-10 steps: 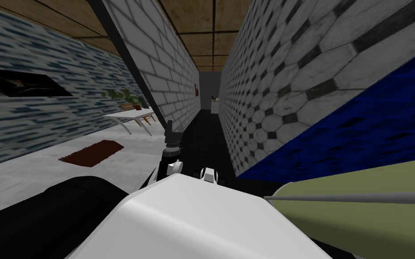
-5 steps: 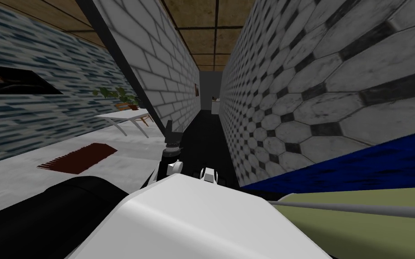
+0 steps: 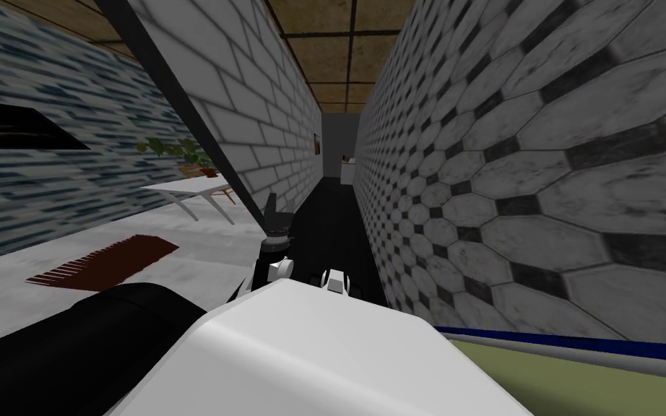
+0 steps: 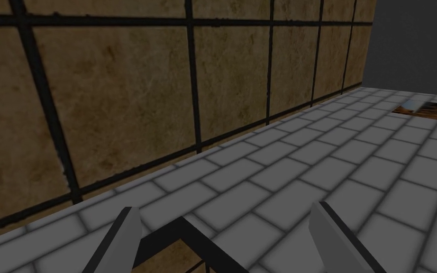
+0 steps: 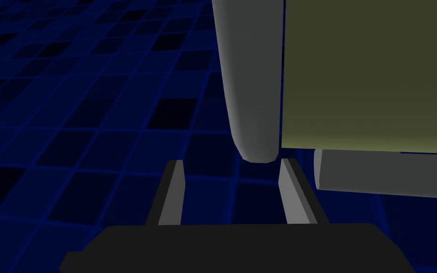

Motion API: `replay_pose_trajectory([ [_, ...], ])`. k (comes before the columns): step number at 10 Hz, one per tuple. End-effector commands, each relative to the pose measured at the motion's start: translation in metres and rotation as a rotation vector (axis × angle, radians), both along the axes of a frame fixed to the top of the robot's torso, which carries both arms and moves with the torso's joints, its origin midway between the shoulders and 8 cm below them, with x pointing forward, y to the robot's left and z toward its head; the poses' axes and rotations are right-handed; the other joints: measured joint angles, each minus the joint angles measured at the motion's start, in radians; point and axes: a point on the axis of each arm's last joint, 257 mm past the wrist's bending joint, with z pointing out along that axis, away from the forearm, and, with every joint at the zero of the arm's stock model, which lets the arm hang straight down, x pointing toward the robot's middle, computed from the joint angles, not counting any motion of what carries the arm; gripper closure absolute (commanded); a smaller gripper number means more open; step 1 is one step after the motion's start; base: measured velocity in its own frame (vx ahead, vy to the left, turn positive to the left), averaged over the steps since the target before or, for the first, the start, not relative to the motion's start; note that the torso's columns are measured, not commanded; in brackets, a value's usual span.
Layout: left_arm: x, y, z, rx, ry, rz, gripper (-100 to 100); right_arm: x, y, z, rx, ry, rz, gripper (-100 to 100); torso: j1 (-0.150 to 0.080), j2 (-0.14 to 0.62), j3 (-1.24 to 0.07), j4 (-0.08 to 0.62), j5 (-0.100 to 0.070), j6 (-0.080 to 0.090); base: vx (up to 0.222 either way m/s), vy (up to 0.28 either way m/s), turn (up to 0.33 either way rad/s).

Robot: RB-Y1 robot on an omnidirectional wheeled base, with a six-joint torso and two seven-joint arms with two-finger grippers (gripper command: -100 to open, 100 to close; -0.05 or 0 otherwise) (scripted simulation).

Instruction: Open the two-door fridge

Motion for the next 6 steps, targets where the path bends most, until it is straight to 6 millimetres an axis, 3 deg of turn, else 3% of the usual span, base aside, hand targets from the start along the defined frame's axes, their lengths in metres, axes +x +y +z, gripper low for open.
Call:
replay_pose_trajectory([
  [1,0.0,0.0,0.0,0.0,0.0,0.0,0,-0.017,-0.007,0.017,-0.032,-0.008,-0.065,100,-0.002,0.003,0.001,0.0,-0.001,0.0,0.25,0.043,0.034],
  [2,0.0,0.0,0.0,0.0,0.0,0.0,0,-0.017,-0.007,0.017,-0.032,-0.008,-0.065,100,-0.002,0.003,0.002,0.001,-0.001,0.002,0.24,0.058,0.021],
  [3,0.0,0.0,0.0,0.0,0.0,0.0,0,-0.03,-0.01,0.019,-0.034,-0.007,-0.106,100,0.0,0.005,0.003,0.001,-0.001,0.003,0.273,0.095,-0.011],
  [6,0.0,0.0,0.0,0.0,0.0,0.0,0,-0.044,-0.014,0.02,-0.036,-0.006,-0.147,100,0.011,-0.006,-0.001,-0.004,-0.002,-0.008,0.21,0.035,-0.028],
])
